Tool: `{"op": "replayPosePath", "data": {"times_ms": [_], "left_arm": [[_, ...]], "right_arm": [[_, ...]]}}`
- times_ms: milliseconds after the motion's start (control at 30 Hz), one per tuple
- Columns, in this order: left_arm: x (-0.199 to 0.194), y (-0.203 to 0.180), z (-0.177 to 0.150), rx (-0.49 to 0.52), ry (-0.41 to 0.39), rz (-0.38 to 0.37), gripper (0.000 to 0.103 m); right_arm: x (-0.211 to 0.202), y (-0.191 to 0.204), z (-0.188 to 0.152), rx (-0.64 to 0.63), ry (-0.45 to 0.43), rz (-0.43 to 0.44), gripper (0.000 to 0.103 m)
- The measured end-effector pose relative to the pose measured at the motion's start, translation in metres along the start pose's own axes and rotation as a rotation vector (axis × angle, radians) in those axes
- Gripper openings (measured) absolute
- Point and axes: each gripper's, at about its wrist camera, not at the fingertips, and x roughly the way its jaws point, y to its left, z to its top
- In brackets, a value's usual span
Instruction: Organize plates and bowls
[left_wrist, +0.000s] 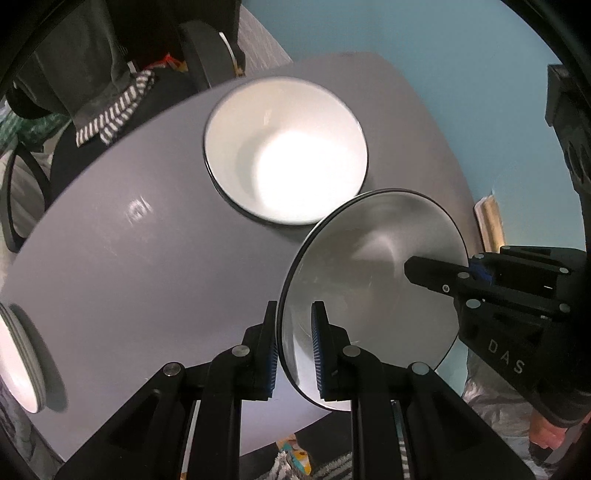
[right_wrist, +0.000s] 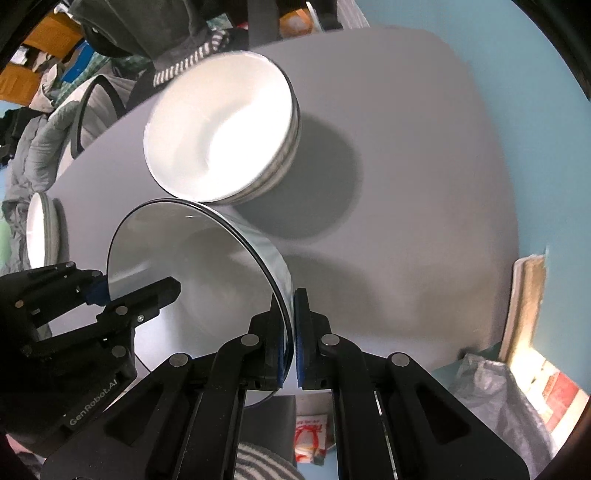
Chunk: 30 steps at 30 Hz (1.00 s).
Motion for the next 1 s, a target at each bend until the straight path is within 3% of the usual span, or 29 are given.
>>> {"op": "replayPosePath", "data": {"times_ms": [333, 1000], "left_arm": [[-0.030, 0.012, 0.023, 0.006, -0.051, 0.016, 0.016], [-0.009, 0.044, 0.077, -0.063, -0.047, 0.030, 0.016]], "right_arm": [[-0.030, 0.015, 0.007, -0.008, -0.043, 0.009, 0.005], [-0.010, 0.031, 0.073, -0.032, -0.028, 0.004, 0.005]]}}
